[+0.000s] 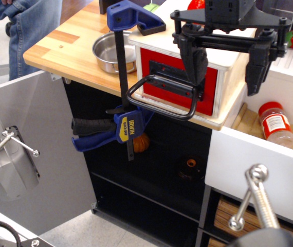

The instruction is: Open drawer of box

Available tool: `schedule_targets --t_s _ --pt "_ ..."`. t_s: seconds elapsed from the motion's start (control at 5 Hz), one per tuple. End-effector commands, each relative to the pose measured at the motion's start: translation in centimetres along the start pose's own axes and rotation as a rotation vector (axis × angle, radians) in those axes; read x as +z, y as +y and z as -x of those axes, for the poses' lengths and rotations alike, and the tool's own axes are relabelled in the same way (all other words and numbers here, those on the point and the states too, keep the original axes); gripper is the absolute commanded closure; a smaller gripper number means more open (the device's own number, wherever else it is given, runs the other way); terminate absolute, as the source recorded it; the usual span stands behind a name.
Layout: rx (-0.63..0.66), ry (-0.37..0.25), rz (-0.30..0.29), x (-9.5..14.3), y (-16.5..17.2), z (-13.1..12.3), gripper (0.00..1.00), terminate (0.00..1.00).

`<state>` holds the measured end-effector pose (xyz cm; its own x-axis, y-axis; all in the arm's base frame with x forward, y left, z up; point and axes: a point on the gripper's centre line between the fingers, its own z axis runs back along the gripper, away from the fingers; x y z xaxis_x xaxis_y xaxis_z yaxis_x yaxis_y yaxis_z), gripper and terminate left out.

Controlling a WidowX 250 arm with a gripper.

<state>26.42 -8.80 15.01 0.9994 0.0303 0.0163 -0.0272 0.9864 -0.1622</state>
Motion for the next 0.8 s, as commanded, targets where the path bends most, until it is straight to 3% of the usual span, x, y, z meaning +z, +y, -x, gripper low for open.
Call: schedule_targets --t_s 0.0,0.2,0.6 --pt "0.000 0.000 0.000 0.0 0.0 0.0 0.00 0.00" --pt "-0.061 -0.028 0.038 1.6 2.9 -1.6 0.00 0.00" --pt "-0.113 -0.086 -0.020 -1.1 8.4 -3.8 0.00 0.00"
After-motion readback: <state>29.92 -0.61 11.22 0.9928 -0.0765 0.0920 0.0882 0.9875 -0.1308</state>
